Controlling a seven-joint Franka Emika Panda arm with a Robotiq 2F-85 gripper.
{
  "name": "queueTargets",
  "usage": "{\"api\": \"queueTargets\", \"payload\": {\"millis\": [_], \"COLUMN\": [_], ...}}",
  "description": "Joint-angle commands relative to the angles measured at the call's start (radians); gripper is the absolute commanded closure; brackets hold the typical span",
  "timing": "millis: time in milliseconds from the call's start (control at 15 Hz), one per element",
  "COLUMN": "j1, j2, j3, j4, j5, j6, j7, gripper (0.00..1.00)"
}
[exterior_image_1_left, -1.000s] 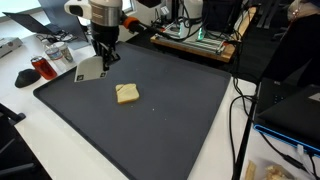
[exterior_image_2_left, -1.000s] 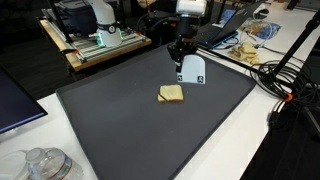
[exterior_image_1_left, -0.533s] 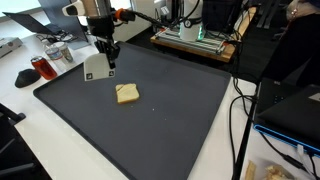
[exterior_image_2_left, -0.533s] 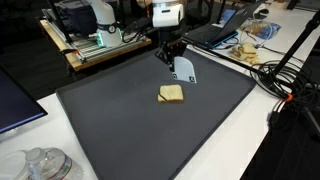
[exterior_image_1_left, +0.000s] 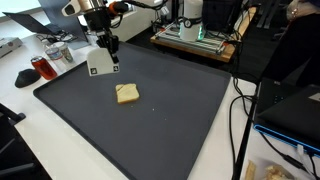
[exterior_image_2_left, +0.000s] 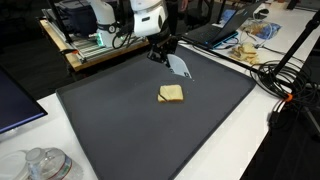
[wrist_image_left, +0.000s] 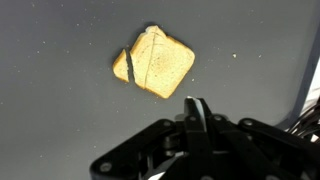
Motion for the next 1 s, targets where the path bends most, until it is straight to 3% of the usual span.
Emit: {"api": "queueTargets", "payload": {"millis": [0,400,933], "j1": [-0.091,-0.151,-0.135], "j2": [-0.013,0.023,0.106], "j3": [0.007,-0.044,-0.091], "j4": [-0.031,-0.060,-0.087], "j5": [0.184,0.402,0.721], "j6": [-0.073,-0.173,-0.182], "j7": [-0.227,-0.536,-0.749], "gripper": [0.99,0.99,0.99]}}
